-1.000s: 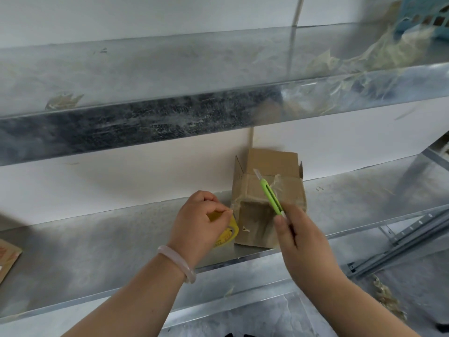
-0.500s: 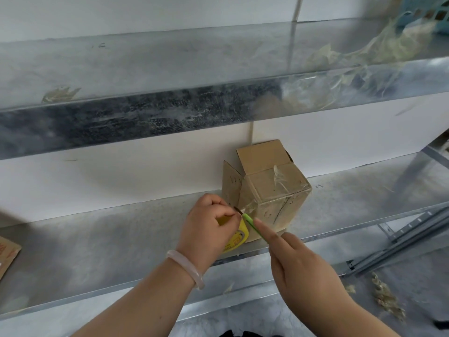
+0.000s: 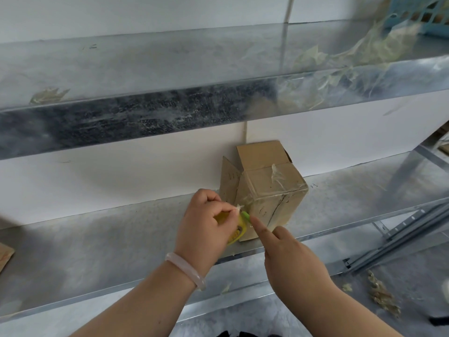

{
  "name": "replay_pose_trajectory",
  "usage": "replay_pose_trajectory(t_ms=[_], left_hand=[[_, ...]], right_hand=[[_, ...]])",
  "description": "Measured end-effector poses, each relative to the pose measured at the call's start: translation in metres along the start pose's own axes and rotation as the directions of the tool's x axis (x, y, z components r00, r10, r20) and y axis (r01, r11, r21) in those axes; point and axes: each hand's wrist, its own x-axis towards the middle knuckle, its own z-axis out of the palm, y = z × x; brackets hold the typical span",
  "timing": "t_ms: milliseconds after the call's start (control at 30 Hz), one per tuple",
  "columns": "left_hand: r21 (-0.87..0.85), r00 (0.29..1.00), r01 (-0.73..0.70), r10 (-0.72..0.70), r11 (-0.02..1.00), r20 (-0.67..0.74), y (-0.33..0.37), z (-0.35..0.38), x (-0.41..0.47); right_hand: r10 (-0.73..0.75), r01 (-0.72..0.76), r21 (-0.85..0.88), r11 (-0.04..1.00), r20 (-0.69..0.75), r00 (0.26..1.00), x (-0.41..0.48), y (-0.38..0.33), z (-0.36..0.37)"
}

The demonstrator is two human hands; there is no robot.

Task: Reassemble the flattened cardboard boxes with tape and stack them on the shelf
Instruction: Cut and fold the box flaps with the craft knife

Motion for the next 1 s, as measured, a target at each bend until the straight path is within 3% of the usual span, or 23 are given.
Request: replay_pose_trajectory(t_ms=[100, 200, 300, 367, 467, 567, 633, 700, 800, 900, 967, 1000], left_hand=[[0.076, 0.999, -0.035, 0.036, 0.997, -0.016, -0.017, -0.005, 0.008], [0.174, 0.998, -0.06, 0.061, 0.983, 0.0, -0.038, -0.006, 0.008], [0.282, 0.995, -0.093, 0.096, 0.955, 0.001, -0.057, 0.0, 0.007], [0.386, 0.992, -0.099, 0.12, 0.917, -0.033, -0.07, 0.005, 0.009], [0.474, 0.987, -0.111, 0.152, 0.873, -0.049, -0.09, 0.019, 0.006], [0.451, 0.986, -0.147, 0.168, 0.88, -0.007, -0.103, 0.036, -0.008], [0.368, 0.991, -0.132, 0.133, 0.92, 0.022, -0.107, 0.041, -0.021], [0.271, 0.993, -0.122, 0.115, 0.955, 0.042, -0.109, 0.046, -0.03], [0.23, 0.986, -0.164, 0.151, 0.959, 0.074, -0.111, 0.051, -0.037], [0.263, 0.979, -0.19, 0.161, 0.946, 0.128, -0.114, 0.053, -0.045], [0.307, 0.978, -0.179, 0.135, 0.935, 0.16, -0.112, 0.05, -0.048], [0.333, 0.98, -0.158, 0.106, 0.93, 0.168, -0.107, 0.048, -0.049]], right_hand=[[-0.012, 0.014, 0.072, 0.997, -0.017, 1.0, -0.002, 0.006, 0.009], [-0.12, 0.142, 0.158, 0.977, -0.143, 0.982, -0.007, 0.012, 0.011], [-0.185, 0.286, 0.205, 0.936, -0.405, 0.895, -0.017, 0.031, 0.009], [-0.135, 0.341, 0.304, 0.889, -0.539, 0.831, -0.024, 0.05, 0.011], [0.065, 0.303, 0.456, 0.837, -0.632, 0.772, -0.023, 0.081, 0.014], [0.328, 0.016, 0.582, 0.813, -0.481, 0.813, 0.001, 0.113, 0.015], [0.427, -0.234, 0.529, 0.816, -0.278, 0.86, 0.022, 0.134, 0.021], [0.437, -0.354, 0.394, 0.848, -0.142, 0.888, 0.044, 0.15, 0.028], [0.341, -0.337, 0.157, 0.928, -0.001, 0.94, 0.066, 0.162, 0.036], [0.232, -0.224, -0.128, 0.966, 0.049, 0.971, 0.075, 0.169, 0.042], [0.193, -0.178, -0.186, 0.966, 0.071, 0.979, 0.076, 0.17, 0.043], [0.19, -0.18, -0.128, 0.975, 0.065, 0.98, 0.076, 0.168, 0.041]])
